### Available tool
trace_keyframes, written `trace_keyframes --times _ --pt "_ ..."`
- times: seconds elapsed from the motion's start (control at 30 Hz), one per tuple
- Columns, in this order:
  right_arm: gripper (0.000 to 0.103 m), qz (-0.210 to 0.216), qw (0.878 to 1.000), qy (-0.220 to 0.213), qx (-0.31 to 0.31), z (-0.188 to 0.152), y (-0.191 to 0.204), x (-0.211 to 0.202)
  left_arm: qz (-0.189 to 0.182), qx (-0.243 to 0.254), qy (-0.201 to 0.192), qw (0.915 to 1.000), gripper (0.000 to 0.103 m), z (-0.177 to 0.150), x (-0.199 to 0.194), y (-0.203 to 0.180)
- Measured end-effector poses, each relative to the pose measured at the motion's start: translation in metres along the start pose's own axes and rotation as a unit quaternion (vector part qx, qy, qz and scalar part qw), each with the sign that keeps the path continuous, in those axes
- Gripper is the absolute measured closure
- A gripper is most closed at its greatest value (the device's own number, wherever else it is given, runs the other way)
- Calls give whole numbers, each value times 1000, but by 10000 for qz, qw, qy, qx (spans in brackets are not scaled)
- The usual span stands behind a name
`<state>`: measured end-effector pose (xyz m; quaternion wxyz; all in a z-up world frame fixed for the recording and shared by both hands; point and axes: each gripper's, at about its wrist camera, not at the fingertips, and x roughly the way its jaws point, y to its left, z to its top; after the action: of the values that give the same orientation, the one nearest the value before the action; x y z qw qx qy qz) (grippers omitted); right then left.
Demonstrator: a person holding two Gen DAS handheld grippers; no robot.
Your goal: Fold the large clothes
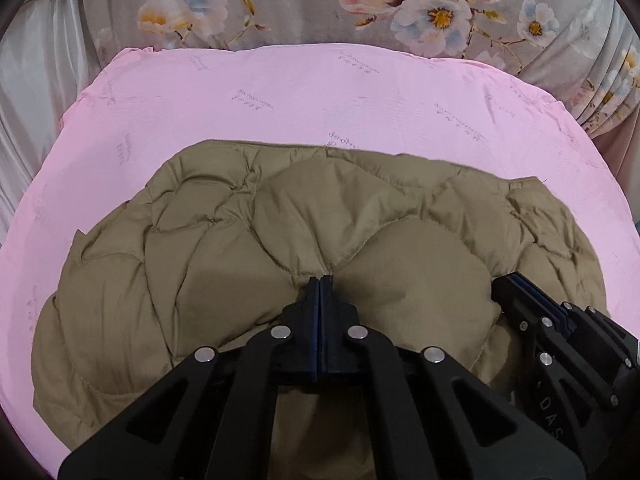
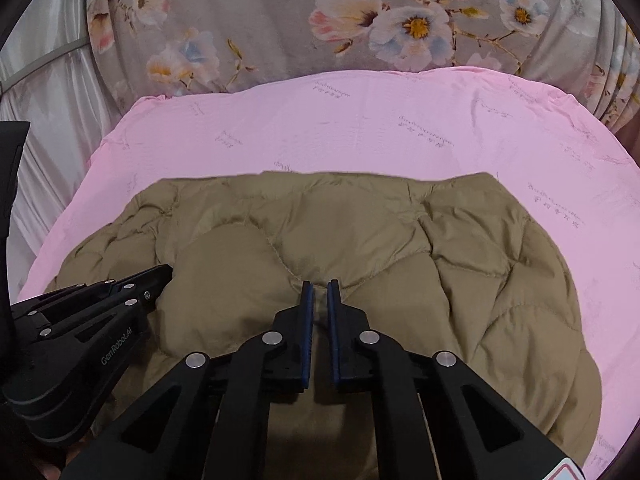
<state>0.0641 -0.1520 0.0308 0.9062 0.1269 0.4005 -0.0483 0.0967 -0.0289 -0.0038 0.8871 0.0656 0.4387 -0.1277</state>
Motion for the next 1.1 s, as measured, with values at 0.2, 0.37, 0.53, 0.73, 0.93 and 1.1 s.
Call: trace_keyframes --times 0.2,0.37,0.53,0.73,0.93,1.1 --pt "99 -178 9995 -145 -205 -8 7 16 196 125 -203 9995 103 -8 14 -5" --pt "100 -125 9995 -256 -159 -13 4 22 201 88 -302 9993 103 -12 19 -4" --pt "100 -107 9994 -300 -145 -16 3 24 222 53 -407 9989 103 -16 22 -4" --pt "100 -108 9993 -318 -147 -16 3 24 215 25 -458 9987 103 -18 23 -3" --pt "100 -113 9992 -346 -151 -17 2 26 204 -25 -513 9985 103 -20 23 -3" --pt "101 -119 9992 -363 -147 -17 1 27 212 -41 -535 9983 103 -20 23 -3"
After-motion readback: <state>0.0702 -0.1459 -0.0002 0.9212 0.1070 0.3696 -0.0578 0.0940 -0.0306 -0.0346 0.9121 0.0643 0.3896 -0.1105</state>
